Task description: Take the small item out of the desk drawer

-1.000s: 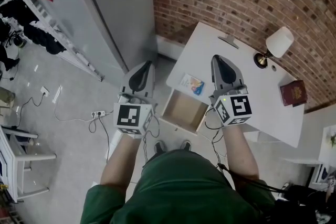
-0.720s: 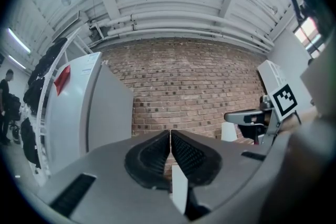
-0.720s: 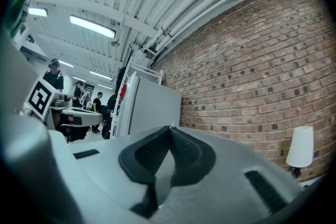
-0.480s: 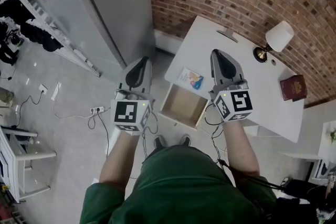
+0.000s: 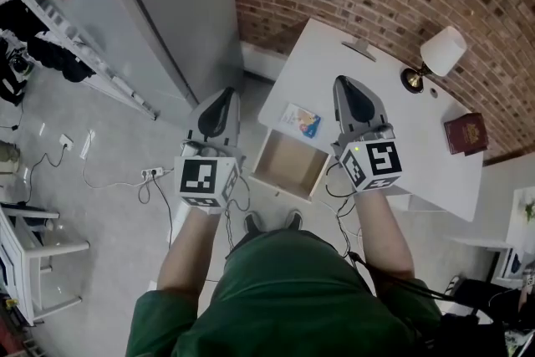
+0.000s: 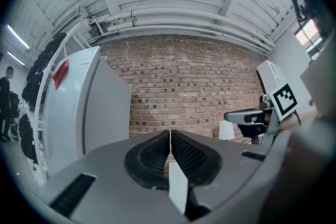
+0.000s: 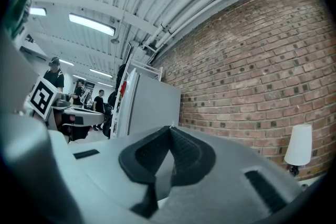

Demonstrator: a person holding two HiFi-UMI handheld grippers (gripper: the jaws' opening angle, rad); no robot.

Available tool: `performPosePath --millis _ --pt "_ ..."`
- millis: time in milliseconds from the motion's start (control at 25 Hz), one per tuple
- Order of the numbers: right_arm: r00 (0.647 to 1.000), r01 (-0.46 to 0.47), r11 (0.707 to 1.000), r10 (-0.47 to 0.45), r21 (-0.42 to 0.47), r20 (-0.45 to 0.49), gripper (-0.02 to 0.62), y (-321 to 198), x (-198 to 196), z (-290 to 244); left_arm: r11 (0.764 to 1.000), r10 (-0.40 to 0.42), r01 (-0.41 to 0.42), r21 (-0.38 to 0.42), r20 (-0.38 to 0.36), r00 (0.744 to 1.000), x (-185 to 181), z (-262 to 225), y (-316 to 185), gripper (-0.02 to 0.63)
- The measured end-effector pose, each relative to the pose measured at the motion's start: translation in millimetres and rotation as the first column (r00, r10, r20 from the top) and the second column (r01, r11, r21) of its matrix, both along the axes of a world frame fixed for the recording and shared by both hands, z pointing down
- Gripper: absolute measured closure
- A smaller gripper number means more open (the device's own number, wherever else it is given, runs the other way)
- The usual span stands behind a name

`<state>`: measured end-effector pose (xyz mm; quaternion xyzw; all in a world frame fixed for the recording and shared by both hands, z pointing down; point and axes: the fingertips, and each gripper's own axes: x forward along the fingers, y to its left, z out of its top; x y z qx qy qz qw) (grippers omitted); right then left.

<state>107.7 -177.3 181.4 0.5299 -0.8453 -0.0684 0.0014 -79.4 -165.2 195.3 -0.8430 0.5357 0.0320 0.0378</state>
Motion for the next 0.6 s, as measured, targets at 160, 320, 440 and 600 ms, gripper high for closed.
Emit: performPosePath --millis 160,320,440,600 --pt "1.000 -0.002 1.000 0.002 -0.009 -0.001 0.594 -2 3 4 1.000 0.005 -0.005 -0.011 0.003 1.000 4 5 -2 0.592" --pt "1.000 0.001 1.000 -0.001 -0.018 -0.001 0.594 -4 6 8 1.000 0.006 -0.006 -0.020 0.009 1.000 7 9 -3 0.592" --pt "1.000 0.003 1.000 -0.003 -0.022 0.000 0.594 -6 9 11 1.000 0.005 -0.005 -0.027 0.013 1.000 10 12 -5 0.592" --pt "1.000 0.003 1.000 -0.003 -0.029 0.002 0.594 -9 13 14 0.999 0.005 -0.004 -0.034 0.018 1.000 14 16 -7 0.592"
